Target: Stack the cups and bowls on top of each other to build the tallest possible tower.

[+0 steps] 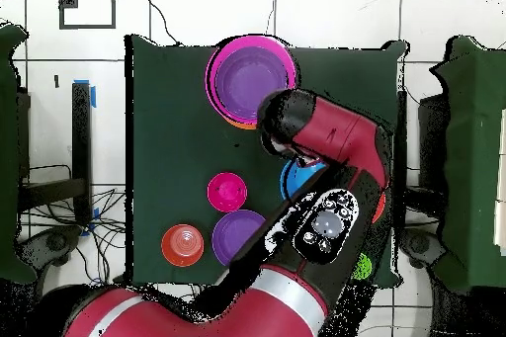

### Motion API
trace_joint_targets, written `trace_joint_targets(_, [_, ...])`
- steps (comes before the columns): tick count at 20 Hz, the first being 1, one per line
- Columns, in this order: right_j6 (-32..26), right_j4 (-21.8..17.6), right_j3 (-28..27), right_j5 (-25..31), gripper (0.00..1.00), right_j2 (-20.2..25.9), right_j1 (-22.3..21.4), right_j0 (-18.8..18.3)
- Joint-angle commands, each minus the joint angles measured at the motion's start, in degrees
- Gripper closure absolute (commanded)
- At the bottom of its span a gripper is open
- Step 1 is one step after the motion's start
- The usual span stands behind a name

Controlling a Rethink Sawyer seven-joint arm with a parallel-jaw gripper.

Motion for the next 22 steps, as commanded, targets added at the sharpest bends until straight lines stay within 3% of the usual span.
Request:
trace_joint_targets(1, [15.76, 1.61, -15.67, 14.0, 1.0, 1.58, 7.56, -0.19])
trace_joint_targets(16, [24.67, 6.98, -31.89, 26.81, 1.0, -3.11, 16.33, -1.56])
trace_joint_targets(22, [26.23, 8.16, -35.09, 29.94, 1.0, -4.41, 17.37, -2.17])
